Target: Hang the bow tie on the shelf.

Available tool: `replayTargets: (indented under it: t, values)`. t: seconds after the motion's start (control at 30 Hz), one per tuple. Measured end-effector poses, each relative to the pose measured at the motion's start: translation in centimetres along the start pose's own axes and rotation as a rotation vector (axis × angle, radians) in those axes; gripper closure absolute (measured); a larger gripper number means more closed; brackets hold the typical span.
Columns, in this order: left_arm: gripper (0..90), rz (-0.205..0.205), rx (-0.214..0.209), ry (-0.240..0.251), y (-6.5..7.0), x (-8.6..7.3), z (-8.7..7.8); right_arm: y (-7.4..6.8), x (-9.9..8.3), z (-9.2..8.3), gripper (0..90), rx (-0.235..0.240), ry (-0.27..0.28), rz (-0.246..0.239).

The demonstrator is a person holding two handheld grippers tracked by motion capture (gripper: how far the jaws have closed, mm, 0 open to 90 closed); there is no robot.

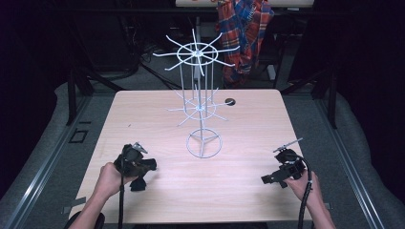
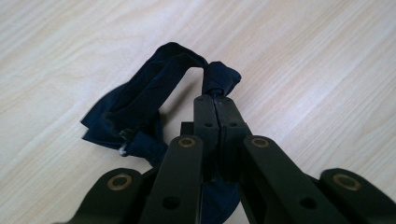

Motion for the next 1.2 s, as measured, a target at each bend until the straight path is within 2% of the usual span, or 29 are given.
replayTargets:
  t: [0.4, 0.7, 0.73, 0.77, 0.8, 0.87, 0.9, 1.0, 1.2]
  values:
    - [89.4, -0.060, 0.011, 0.098, -0.5, -0.4, -1.6, 0.1, 0.1, 0.0, 3.8, 0.002, -0.002, -0.006]
    - [89.5, -0.100, 0.004, 0.181, -0.7, -0.5, -2.9, -0.2, 0.1, 0.2, 3.8, 0.000, 0.016, 0.016]
    - [89.5, -0.101, 0.008, 0.196, -0.7, -0.5, -3.2, 0.0, 0.2, 0.0, 3.8, 0.006, -0.011, -0.007]
    - [89.6, -0.101, 0.008, 0.196, -0.7, -0.5, -3.2, 0.0, 0.2, 0.0, 3.8, 0.006, -0.011, -0.007]
    - [89.6, -0.109, 0.004, 0.220, -0.7, -0.5, -3.5, 0.0, 0.2, 0.1, 3.8, 0.006, -0.011, -0.007]
    - [89.6, -0.112, 0.004, 0.228, -0.7, -0.5, -3.6, 0.0, 0.1, 0.1, 3.8, 0.006, -0.010, -0.007]
    - [89.6, -0.115, -0.004, 0.240, -0.7, -0.5, -3.7, -0.1, 0.0, 0.3, 3.8, 0.007, 0.029, 0.025]
    - [89.6, -0.129, -0.021, 0.272, -0.7, -0.5, -4.2, 0.1, 0.1, 0.1, 3.8, -0.001, -0.003, -0.003]
    - [89.6, -0.142, -0.033, 0.315, -0.5, -0.3, -4.7, 0.1, 0.1, 0.1, 3.8, 0.010, -0.007, -0.005]
Point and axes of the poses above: each handheld gripper's, and its own axes: z roughly forward along the jaws, x roughly out of its top, y roughly to its right, the point moved 1 cm from there along z, roughly forward along the jaws, and after that the axes turned 2 degrees about -x, right-handed, at the moved point
